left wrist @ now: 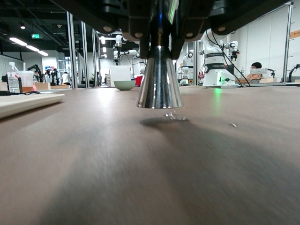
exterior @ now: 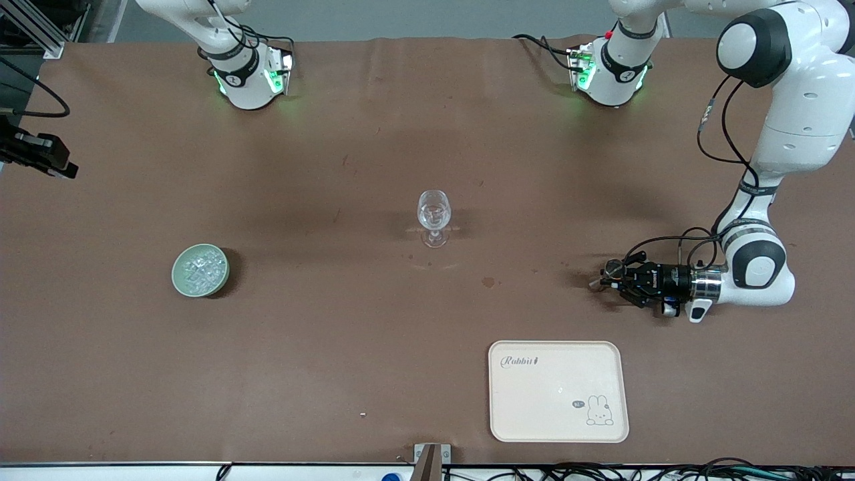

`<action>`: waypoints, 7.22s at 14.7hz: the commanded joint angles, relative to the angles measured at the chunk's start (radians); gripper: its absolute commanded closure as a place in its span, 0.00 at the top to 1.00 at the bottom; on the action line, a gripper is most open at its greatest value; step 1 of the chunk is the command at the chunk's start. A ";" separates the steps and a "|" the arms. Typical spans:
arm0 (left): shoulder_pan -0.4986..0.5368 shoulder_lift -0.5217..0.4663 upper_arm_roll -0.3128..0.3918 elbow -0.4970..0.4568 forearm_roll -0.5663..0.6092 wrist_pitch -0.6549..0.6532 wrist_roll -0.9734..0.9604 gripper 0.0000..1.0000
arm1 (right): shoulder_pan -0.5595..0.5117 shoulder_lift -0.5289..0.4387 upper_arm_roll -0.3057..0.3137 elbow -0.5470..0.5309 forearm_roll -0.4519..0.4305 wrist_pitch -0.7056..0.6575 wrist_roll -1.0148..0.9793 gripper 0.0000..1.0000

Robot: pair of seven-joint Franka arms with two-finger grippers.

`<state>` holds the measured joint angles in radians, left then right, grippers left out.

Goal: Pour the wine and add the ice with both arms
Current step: 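Lift the ice with the right gripper while the left gripper lifts the jigger, then carry the metal jigger with the left gripper over the wine glass, then tilt the jigger with the left gripper to pour into the glass, then bring ice over the glass with the right gripper while the left gripper withdraws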

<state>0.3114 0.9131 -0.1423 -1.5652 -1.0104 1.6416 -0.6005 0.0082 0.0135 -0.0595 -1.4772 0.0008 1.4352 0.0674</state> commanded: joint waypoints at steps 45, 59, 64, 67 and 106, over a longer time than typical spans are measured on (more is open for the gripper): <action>-0.035 -0.528 -0.657 -0.490 -0.088 0.710 -0.487 0.00 | 0.016 -0.023 0.000 -0.045 0.015 0.024 -0.003 0.04; -0.129 -0.585 -0.655 -0.507 0.178 0.781 -0.708 0.00 | 0.024 -0.023 0.000 -0.046 0.015 0.022 -0.003 0.04; -0.156 -0.580 -0.655 -0.481 0.262 0.787 -0.812 0.00 | 0.022 -0.027 0.000 -0.058 0.015 0.022 -0.003 0.04; -0.176 -0.580 -0.655 -0.481 0.274 0.857 -0.874 0.00 | 0.021 -0.029 -0.002 -0.058 0.016 0.022 -0.003 0.04; -0.003 -0.461 -0.665 -0.211 0.316 0.549 -0.949 0.00 | 0.478 0.209 -0.002 -0.133 0.074 0.494 0.224 0.02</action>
<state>0.2471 0.4159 -0.7954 -1.8260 -0.6512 2.2391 -1.6203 0.4330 0.1960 -0.0506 -1.6184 0.0604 1.8984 0.2171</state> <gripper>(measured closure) 0.789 0.731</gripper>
